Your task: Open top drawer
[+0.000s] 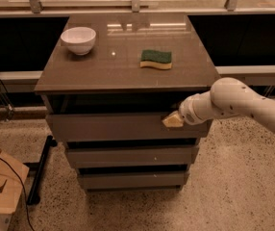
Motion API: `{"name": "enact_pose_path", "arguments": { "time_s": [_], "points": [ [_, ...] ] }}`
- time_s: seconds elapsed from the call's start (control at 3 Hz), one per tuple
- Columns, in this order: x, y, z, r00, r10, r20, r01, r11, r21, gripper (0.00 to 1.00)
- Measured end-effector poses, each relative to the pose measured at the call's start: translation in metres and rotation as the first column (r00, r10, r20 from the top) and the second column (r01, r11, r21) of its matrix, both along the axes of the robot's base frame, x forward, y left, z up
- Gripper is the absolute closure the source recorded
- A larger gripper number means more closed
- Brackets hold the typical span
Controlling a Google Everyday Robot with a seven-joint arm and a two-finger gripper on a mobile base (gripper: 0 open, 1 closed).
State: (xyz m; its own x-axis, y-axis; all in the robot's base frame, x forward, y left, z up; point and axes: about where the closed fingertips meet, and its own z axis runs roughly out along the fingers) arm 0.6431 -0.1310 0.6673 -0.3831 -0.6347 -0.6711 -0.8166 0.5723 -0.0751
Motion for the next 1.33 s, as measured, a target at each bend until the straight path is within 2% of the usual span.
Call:
{"name": "enact_pose_path", "arguments": {
  "time_s": [0.33,1.0,1.33],
  "points": [
    [0.000,0.000,0.007,1.0000,0.000,0.000,0.000,1.000,0.000,0.63],
    [0.000,0.002,0.006,1.0000,0.004,-0.002,-0.004,1.000,0.000,0.16],
    [0.000,0.011,0.005,0.9944,0.100,-0.035,-0.101,0.994,-0.038,0.25]
  ]
}}
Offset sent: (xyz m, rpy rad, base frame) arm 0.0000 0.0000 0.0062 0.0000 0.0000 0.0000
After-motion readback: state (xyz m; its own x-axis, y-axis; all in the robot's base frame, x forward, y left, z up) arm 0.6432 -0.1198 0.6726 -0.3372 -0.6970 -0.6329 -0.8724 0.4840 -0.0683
